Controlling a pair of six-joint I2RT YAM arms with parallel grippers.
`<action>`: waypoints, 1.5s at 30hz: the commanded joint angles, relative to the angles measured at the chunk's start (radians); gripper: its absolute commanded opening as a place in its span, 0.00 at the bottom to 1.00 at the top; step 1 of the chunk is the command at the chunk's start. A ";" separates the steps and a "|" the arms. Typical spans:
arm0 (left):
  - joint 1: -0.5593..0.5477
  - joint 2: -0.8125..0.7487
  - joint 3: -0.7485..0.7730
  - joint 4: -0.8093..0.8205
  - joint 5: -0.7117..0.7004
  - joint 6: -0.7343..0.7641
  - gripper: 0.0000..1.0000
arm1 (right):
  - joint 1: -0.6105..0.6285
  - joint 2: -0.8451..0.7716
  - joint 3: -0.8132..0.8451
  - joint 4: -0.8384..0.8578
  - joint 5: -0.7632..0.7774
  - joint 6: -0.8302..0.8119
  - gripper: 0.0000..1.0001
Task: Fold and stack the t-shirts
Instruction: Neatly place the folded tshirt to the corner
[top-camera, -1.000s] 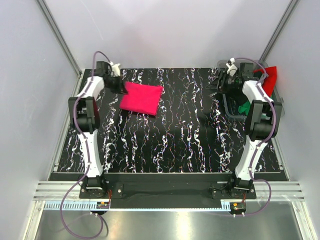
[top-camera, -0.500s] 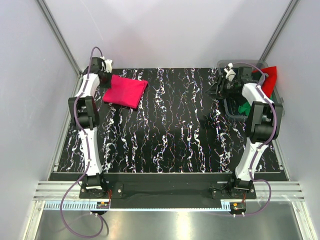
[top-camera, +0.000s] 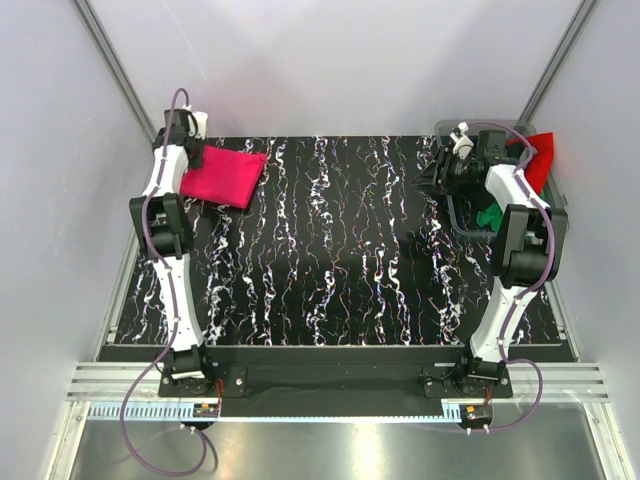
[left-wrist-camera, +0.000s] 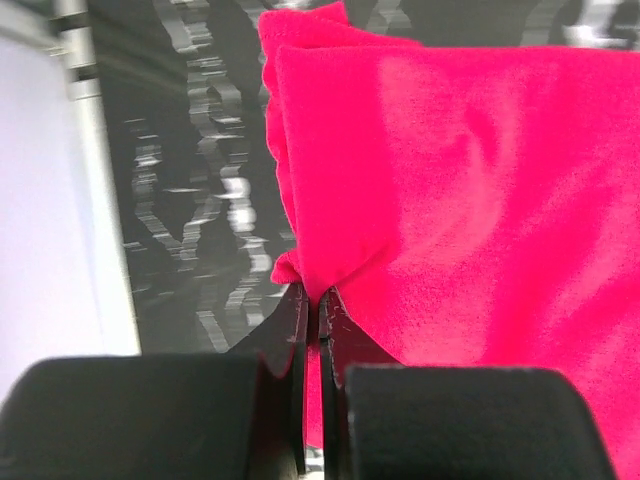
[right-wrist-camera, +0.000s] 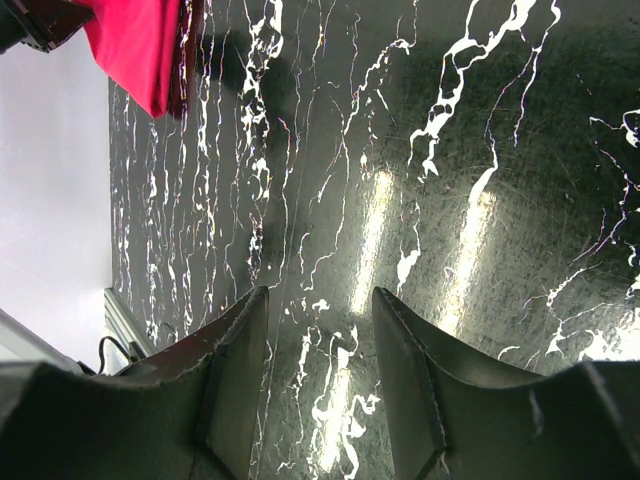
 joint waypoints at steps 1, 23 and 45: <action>0.041 0.020 0.065 0.069 -0.084 0.039 0.00 | 0.001 -0.056 0.034 -0.005 0.014 0.010 0.53; 0.118 0.108 0.125 0.125 -0.196 0.090 0.00 | 0.041 -0.125 -0.046 -0.026 0.058 -0.030 0.53; 0.101 -0.066 0.041 0.091 -0.218 0.062 0.57 | 0.092 -0.085 -0.006 -0.031 0.075 -0.041 0.54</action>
